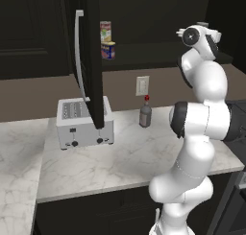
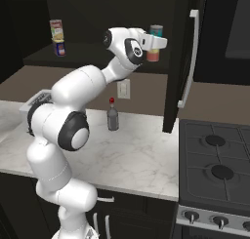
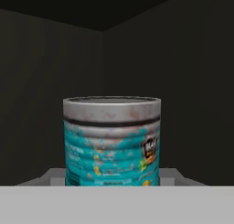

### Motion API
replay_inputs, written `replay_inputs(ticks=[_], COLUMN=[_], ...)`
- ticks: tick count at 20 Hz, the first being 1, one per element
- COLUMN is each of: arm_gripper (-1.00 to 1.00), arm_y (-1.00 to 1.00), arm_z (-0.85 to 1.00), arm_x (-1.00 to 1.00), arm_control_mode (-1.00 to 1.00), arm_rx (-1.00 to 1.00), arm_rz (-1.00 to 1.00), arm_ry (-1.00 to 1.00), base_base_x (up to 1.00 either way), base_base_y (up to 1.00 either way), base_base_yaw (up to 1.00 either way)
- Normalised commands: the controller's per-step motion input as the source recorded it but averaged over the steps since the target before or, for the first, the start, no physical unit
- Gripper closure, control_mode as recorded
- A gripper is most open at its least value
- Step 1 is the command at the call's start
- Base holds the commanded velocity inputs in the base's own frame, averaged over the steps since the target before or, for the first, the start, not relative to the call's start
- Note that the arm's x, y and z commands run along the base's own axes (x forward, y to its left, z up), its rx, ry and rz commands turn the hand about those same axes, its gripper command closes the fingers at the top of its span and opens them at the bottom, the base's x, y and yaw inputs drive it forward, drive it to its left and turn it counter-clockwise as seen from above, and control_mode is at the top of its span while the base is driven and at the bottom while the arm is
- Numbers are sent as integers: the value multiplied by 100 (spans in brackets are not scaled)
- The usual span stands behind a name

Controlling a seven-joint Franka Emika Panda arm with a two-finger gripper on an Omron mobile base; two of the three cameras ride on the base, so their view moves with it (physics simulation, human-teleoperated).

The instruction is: Stack two cans on top of the other two cans in the cabinet.

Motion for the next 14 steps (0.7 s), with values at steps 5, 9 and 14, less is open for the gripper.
replay_inputs(ticks=[5,9,14], arm_gripper=[100,100,100], arm_y=[0,0,0], arm_z=[-3,-7,-14], arm_x=[19,11,1], arm_control_mode=[-100,-100,-100], arm_rx=[0,0,0], arm_rz=[0,0,0], arm_ry=[0,0,0], base_base_x=[0,0,0], base_base_y=[0,0,0], base_base_yaw=[0,0,0])
